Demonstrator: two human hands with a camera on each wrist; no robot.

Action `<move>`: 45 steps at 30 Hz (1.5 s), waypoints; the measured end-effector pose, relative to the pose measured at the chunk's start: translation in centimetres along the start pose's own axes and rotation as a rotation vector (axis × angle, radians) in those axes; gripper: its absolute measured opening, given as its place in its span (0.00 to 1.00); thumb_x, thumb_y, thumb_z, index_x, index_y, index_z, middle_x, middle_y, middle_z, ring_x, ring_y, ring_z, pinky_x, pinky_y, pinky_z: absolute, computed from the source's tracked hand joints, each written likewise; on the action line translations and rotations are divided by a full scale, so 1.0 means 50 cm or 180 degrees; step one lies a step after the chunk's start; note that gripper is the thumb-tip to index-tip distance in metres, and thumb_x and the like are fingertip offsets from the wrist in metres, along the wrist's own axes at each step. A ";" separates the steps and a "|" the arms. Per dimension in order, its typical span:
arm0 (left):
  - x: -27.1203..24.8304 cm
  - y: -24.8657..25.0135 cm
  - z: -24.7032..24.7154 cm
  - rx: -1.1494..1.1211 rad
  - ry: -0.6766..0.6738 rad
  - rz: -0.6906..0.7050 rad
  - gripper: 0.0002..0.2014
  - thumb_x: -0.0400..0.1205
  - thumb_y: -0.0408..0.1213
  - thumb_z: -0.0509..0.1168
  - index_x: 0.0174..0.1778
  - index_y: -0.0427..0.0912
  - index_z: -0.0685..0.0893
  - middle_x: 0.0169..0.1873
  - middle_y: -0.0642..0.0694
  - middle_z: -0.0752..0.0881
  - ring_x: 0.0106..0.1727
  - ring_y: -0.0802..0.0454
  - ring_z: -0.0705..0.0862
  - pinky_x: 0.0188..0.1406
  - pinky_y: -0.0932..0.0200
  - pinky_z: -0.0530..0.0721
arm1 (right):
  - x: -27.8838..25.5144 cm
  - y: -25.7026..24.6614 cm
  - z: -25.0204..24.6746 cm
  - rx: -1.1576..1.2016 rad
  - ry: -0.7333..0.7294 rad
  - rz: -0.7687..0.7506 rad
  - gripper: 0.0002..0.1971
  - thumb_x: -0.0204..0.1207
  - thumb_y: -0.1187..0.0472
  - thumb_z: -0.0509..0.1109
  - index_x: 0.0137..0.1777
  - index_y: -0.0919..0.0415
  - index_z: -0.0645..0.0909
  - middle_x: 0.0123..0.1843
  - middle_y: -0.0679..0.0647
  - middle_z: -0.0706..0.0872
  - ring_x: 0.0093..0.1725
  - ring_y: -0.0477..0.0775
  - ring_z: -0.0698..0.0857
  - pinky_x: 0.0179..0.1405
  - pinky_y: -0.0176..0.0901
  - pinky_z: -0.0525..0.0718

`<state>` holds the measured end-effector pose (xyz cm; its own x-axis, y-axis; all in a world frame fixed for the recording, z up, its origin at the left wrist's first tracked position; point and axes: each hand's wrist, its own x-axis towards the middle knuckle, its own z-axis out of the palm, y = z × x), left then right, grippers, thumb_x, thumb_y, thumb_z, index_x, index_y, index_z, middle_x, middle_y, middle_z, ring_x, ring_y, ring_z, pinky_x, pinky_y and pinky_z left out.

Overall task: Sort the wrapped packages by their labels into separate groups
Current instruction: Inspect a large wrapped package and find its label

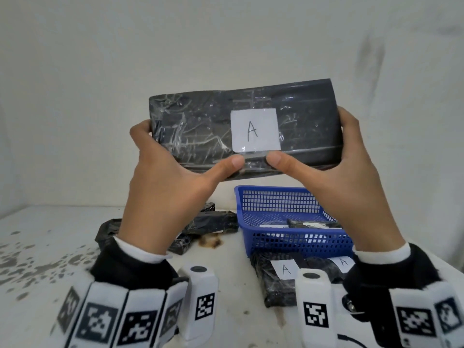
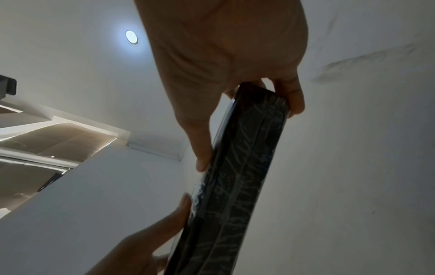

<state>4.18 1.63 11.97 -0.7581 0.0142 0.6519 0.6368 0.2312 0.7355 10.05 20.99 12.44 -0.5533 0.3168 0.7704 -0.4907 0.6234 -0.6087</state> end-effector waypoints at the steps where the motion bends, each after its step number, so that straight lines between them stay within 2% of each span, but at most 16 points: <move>1: 0.001 -0.001 0.002 0.0018 0.0031 -0.0034 0.51 0.56 0.65 0.74 0.69 0.52 0.55 0.53 0.62 0.76 0.51 0.58 0.79 0.39 0.78 0.68 | -0.002 -0.001 0.004 0.0015 0.0041 -0.0032 0.48 0.57 0.37 0.83 0.78 0.40 0.66 0.60 0.30 0.85 0.56 0.28 0.85 0.54 0.23 0.83; 3: 0.002 -0.002 0.005 0.0001 0.0078 -0.0111 0.52 0.55 0.66 0.74 0.70 0.51 0.56 0.52 0.62 0.76 0.51 0.57 0.79 0.44 0.72 0.69 | -0.006 -0.004 0.013 0.0055 0.0098 -0.0025 0.45 0.58 0.37 0.83 0.75 0.39 0.68 0.57 0.28 0.85 0.54 0.26 0.85 0.50 0.20 0.81; 6: 0.007 -0.008 0.007 0.0001 0.0233 -0.0123 0.56 0.55 0.66 0.76 0.74 0.47 0.57 0.63 0.54 0.77 0.57 0.54 0.80 0.53 0.64 0.72 | -0.010 -0.006 0.026 0.0096 0.0188 -0.0006 0.42 0.58 0.39 0.85 0.70 0.35 0.67 0.52 0.25 0.84 0.51 0.23 0.84 0.46 0.17 0.78; 13: 0.009 -0.017 0.011 -0.0065 0.0398 -0.0021 0.53 0.58 0.65 0.77 0.72 0.48 0.58 0.66 0.52 0.78 0.59 0.55 0.81 0.48 0.74 0.72 | -0.014 -0.011 0.040 0.0062 0.0365 -0.0020 0.41 0.55 0.35 0.83 0.66 0.33 0.64 0.51 0.24 0.81 0.50 0.21 0.82 0.44 0.16 0.78; 16: 0.008 -0.017 0.012 -0.0080 0.0436 0.0042 0.54 0.58 0.65 0.77 0.76 0.51 0.59 0.68 0.53 0.77 0.64 0.54 0.80 0.59 0.64 0.74 | -0.012 -0.008 0.039 0.0066 0.0424 -0.0001 0.38 0.60 0.34 0.81 0.67 0.33 0.64 0.52 0.25 0.82 0.52 0.25 0.83 0.48 0.19 0.80; 19: 0.008 -0.016 0.009 -0.0145 0.0490 0.0089 0.51 0.60 0.64 0.76 0.77 0.53 0.61 0.67 0.53 0.77 0.65 0.55 0.79 0.62 0.60 0.75 | -0.009 -0.005 0.032 0.0225 0.0386 0.0063 0.33 0.64 0.38 0.80 0.65 0.36 0.67 0.53 0.32 0.85 0.50 0.29 0.86 0.47 0.21 0.81; 23: 0.013 -0.019 0.000 -0.0329 0.0520 0.0170 0.40 0.70 0.57 0.75 0.75 0.54 0.64 0.65 0.54 0.79 0.65 0.55 0.80 0.61 0.63 0.75 | -0.001 0.003 0.019 0.0497 0.0280 0.0231 0.25 0.69 0.42 0.79 0.60 0.38 0.70 0.58 0.47 0.90 0.53 0.44 0.91 0.47 0.32 0.87; 26: 0.013 -0.017 -0.003 -0.0366 0.0507 0.0190 0.36 0.74 0.55 0.73 0.75 0.54 0.65 0.63 0.57 0.81 0.63 0.59 0.81 0.60 0.66 0.76 | 0.002 0.005 0.015 0.0536 0.0247 0.0242 0.21 0.72 0.43 0.77 0.59 0.39 0.71 0.59 0.50 0.90 0.54 0.49 0.91 0.51 0.41 0.90; 30: 0.016 -0.016 -0.009 -0.0489 0.0414 0.0157 0.31 0.79 0.52 0.69 0.76 0.54 0.65 0.61 0.61 0.82 0.59 0.65 0.82 0.58 0.67 0.78 | 0.008 0.005 0.000 0.0732 0.0201 0.0346 0.18 0.73 0.44 0.76 0.59 0.45 0.75 0.53 0.51 0.93 0.50 0.51 0.93 0.52 0.50 0.90; 33: 0.022 -0.022 -0.011 -0.0568 0.0255 0.0067 0.23 0.85 0.52 0.59 0.76 0.56 0.65 0.56 0.67 0.82 0.54 0.74 0.81 0.50 0.74 0.74 | 0.016 0.010 -0.015 0.0778 0.0182 0.0431 0.11 0.77 0.50 0.75 0.56 0.46 0.78 0.49 0.53 0.94 0.49 0.56 0.93 0.51 0.61 0.91; 35: 0.025 -0.025 -0.011 -0.0473 0.0245 0.0080 0.18 0.90 0.46 0.52 0.76 0.57 0.67 0.52 0.72 0.79 0.46 0.85 0.77 0.42 0.84 0.70 | 0.019 0.012 -0.024 0.0819 0.0186 0.0490 0.08 0.80 0.51 0.73 0.54 0.47 0.78 0.44 0.51 0.94 0.46 0.54 0.93 0.52 0.63 0.91; 37: 0.024 -0.024 -0.010 -0.0446 0.0232 0.0072 0.17 0.91 0.43 0.47 0.76 0.57 0.67 0.51 0.72 0.77 0.41 0.91 0.74 0.36 0.89 0.67 | 0.019 0.011 -0.029 0.0884 0.0186 0.0526 0.07 0.81 0.51 0.72 0.54 0.49 0.78 0.41 0.50 0.94 0.43 0.51 0.93 0.52 0.64 0.91; 41: 0.029 -0.024 -0.008 -0.0495 0.0250 0.0019 0.16 0.91 0.41 0.46 0.74 0.58 0.66 0.52 0.71 0.77 0.39 0.90 0.74 0.36 0.89 0.67 | 0.017 0.005 -0.028 0.1059 0.0206 0.0586 0.05 0.82 0.51 0.70 0.52 0.49 0.77 0.42 0.51 0.94 0.43 0.51 0.93 0.52 0.62 0.92; 45: 0.032 -0.023 -0.008 -0.0632 0.0276 -0.0024 0.09 0.91 0.40 0.48 0.64 0.58 0.67 0.48 0.66 0.80 0.39 0.82 0.79 0.42 0.73 0.74 | 0.016 0.002 -0.025 0.1084 0.0212 0.0599 0.07 0.79 0.49 0.72 0.50 0.48 0.77 0.49 0.53 0.93 0.49 0.54 0.93 0.54 0.64 0.91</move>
<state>2.29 1.00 12.22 -0.7536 -0.0726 0.6533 0.6528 0.0346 0.7568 10.40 22.22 13.22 -0.6154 0.4557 0.6431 -0.5863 0.2806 -0.7599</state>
